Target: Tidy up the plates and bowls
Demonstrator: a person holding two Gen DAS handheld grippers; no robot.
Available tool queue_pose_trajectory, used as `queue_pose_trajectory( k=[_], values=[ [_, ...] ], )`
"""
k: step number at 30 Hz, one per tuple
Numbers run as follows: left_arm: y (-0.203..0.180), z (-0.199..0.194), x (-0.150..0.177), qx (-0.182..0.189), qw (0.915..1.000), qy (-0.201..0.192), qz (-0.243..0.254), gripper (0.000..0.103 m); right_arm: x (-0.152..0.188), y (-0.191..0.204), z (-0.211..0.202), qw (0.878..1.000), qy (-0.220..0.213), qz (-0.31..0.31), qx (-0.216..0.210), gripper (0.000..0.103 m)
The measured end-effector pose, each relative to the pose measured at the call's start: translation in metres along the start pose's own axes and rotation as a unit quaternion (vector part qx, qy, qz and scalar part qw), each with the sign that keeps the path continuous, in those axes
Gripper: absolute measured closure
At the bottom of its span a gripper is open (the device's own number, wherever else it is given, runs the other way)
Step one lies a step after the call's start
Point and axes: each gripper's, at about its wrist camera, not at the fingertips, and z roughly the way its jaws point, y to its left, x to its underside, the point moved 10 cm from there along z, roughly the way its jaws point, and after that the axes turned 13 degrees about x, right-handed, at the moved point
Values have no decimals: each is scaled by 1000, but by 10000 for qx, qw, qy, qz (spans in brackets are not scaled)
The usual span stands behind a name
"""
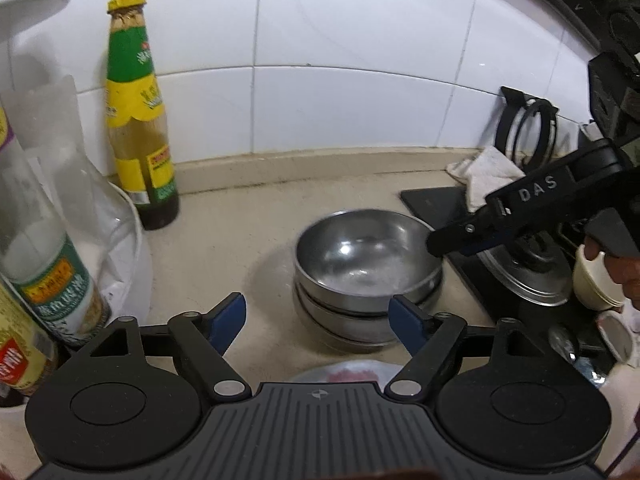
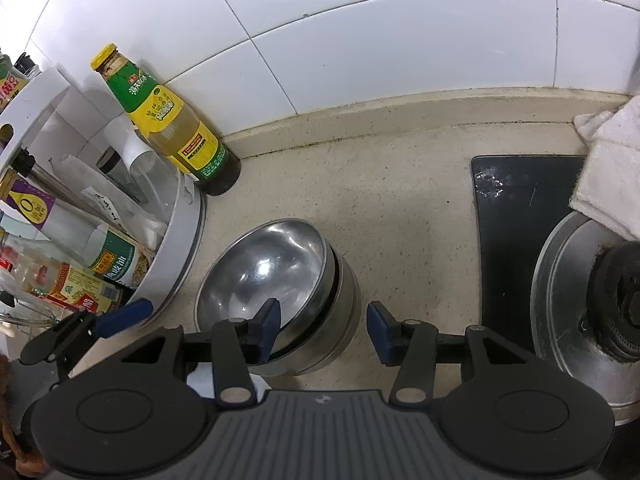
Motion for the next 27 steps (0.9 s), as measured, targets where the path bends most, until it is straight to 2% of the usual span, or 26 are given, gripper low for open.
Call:
queue_pose_trajectory(
  k=[3,7,14,18,27],
  values=[
    [-11,3,4,256,9994,95,205,19,1,1,1,10000,2,14,-19,56],
    [-21,18,7,327,9980,261,478,17,0,1,6,10000,35,67,-15,55],
    [-9,42,14,406,9972,545,310,17,-2,-3,13,9998,96,152,-73,54],
    [-10,55,17,594,9955,691,250,16,-2,-3,24,9994,227,239,-113,54],
    [-9,76,3,645,9951,627,412,8,-15,-9,43,9989,234,392,-112,54]
  ],
)
